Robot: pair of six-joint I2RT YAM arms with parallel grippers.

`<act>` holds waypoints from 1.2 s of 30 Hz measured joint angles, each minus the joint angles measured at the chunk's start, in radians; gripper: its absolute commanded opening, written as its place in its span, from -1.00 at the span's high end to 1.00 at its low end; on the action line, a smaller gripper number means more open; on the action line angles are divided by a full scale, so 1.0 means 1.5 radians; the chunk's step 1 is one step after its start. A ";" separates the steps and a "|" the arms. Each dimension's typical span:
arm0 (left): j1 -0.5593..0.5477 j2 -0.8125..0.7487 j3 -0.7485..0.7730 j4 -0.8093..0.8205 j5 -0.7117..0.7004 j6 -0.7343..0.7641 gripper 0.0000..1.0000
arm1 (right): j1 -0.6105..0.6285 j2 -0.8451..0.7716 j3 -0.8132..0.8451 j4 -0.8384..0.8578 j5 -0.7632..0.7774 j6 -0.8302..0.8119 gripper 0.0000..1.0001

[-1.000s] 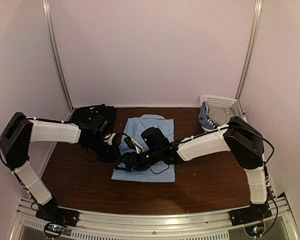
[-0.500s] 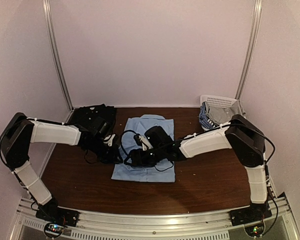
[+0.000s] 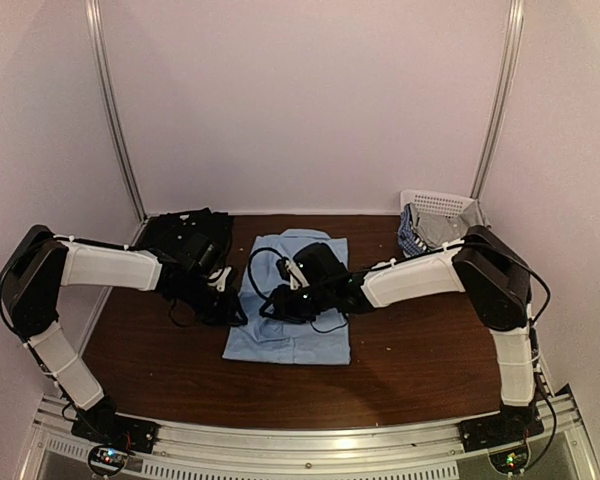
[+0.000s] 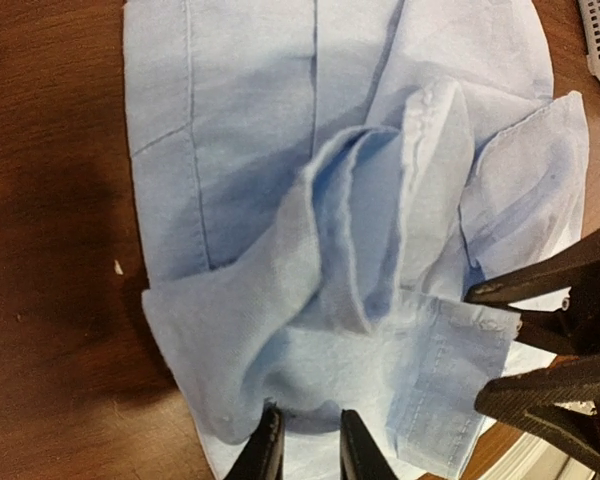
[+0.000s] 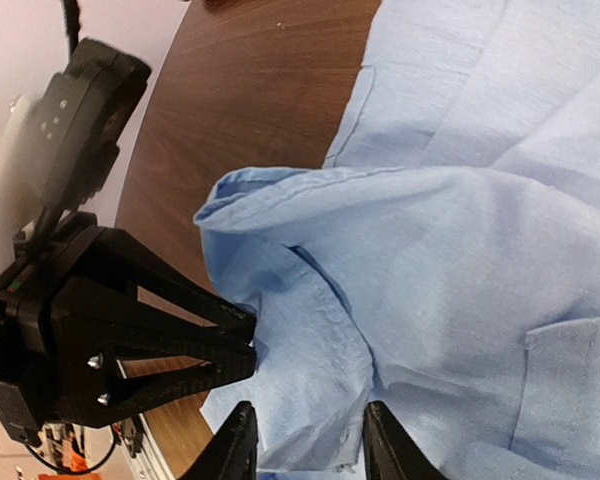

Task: Fold and stack the long sleeve shirts
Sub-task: Adjust the 2/3-rectangle-folded shirt at the center of the board.

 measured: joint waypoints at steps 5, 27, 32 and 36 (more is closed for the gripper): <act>0.000 0.000 0.000 0.000 0.003 0.000 0.59 | 0.001 0.000 0.012 -0.012 0.002 -0.001 0.86; 0.016 -0.035 0.092 -0.048 -0.024 0.001 0.51 | -0.022 -0.001 0.163 -0.225 0.275 -0.229 1.00; 0.016 -0.031 0.092 -0.051 -0.024 0.003 0.52 | -0.038 -0.014 0.111 -0.216 0.314 -0.231 1.00; 0.016 -0.007 0.092 -0.049 -0.024 0.006 0.52 | -0.042 -0.015 0.093 -0.209 0.324 -0.231 0.56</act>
